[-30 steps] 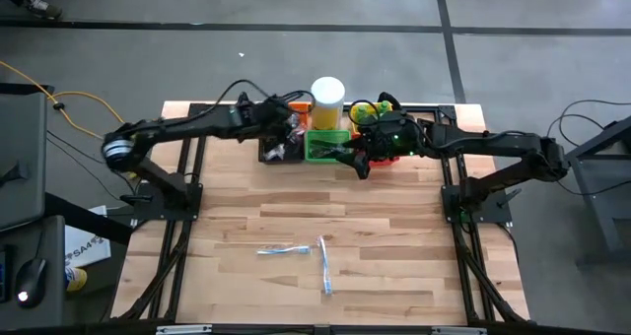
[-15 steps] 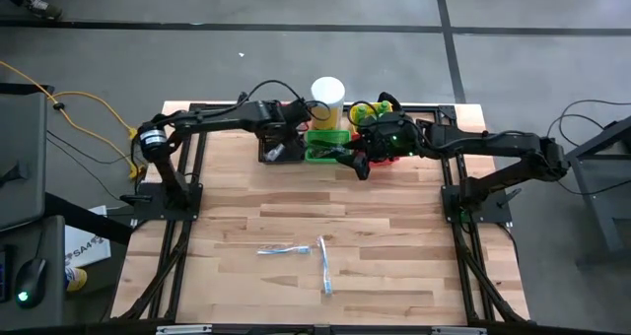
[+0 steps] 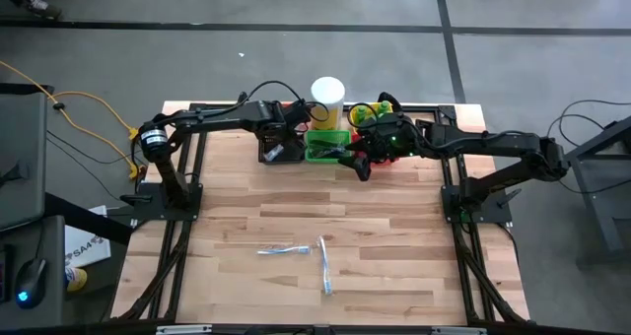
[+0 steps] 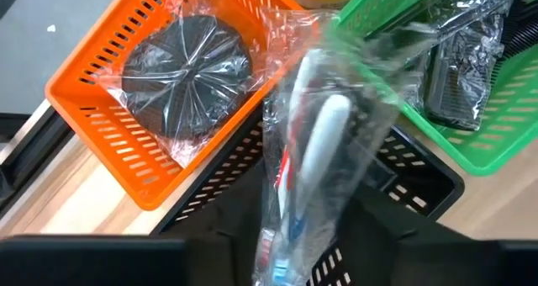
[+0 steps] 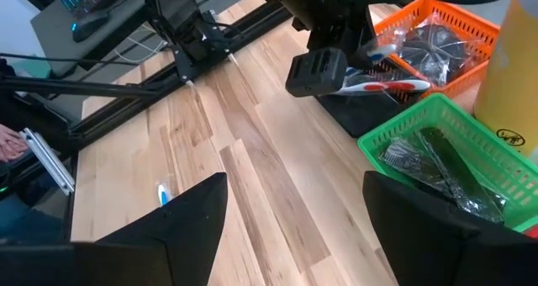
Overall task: Pick & Place Travel size toiletries
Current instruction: Put the blue toothbrush into the black bin
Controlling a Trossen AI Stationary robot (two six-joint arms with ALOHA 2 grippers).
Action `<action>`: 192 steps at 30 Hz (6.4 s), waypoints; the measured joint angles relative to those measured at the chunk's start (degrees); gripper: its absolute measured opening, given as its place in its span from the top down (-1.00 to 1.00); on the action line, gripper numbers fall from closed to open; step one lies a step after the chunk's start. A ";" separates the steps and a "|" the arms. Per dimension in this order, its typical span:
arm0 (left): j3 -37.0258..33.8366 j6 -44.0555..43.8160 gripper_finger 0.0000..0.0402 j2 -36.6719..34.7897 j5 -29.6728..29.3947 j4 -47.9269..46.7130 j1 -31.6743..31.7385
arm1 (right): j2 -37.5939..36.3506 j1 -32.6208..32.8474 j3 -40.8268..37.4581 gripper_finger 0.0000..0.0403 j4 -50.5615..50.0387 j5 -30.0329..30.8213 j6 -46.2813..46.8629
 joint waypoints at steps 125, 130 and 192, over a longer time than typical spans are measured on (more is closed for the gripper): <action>-32.78 -23.61 0.13 -21.05 9.53 11.15 -50.64 | 28.85 25.09 5.79 -0.34 1.76 -3.42 39.05; -32.82 -20.52 0.13 -22.75 9.28 8.07 -50.66 | 28.81 27.21 8.03 -0.34 -2.23 -3.17 45.83; -32.83 -14.93 0.13 -31.95 2.84 13.59 -48.75 | 43.71 34.56 9.91 0.99 3.72 -0.42 -9.44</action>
